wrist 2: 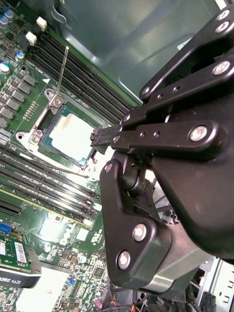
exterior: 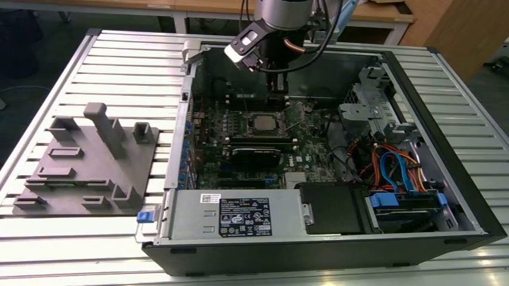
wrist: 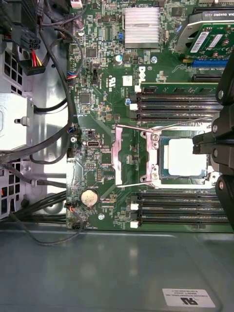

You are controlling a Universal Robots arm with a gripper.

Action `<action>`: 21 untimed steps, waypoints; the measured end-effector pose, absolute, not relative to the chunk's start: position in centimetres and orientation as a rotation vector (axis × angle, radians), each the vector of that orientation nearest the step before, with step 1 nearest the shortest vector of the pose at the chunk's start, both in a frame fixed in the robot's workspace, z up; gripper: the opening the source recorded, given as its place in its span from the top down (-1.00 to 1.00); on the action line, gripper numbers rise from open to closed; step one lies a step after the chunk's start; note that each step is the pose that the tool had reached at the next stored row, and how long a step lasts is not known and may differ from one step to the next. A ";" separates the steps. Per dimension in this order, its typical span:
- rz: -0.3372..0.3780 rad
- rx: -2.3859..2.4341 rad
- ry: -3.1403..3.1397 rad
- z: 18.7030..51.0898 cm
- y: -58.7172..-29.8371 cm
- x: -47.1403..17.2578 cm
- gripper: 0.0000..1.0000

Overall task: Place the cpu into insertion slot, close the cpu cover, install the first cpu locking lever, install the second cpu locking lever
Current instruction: 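Close the cpu cover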

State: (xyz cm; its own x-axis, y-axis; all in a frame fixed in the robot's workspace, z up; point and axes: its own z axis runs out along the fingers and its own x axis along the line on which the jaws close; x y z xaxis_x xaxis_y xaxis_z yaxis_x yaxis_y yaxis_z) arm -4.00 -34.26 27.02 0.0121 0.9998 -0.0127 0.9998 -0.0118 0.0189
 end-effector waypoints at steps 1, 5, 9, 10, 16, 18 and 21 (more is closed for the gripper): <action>0.007 2.219 2.192 27.0 -34.3 -4.0 0.79; 0.007 2.219 2.192 27.0 -34.3 -3.9 0.79; 0.007 2.219 2.192 27.0 -34.3 -3.7 0.79; 0.007 2.219 2.192 27.0 -34.3 -3.6 0.79; 0.007 2.219 2.192 27.0 -34.3 -3.3 0.79; 0.007 2.219 2.192 27.0 -34.3 -3.2 0.79; 0.007 2.219 2.192 27.0 -34.3 -3.1 0.79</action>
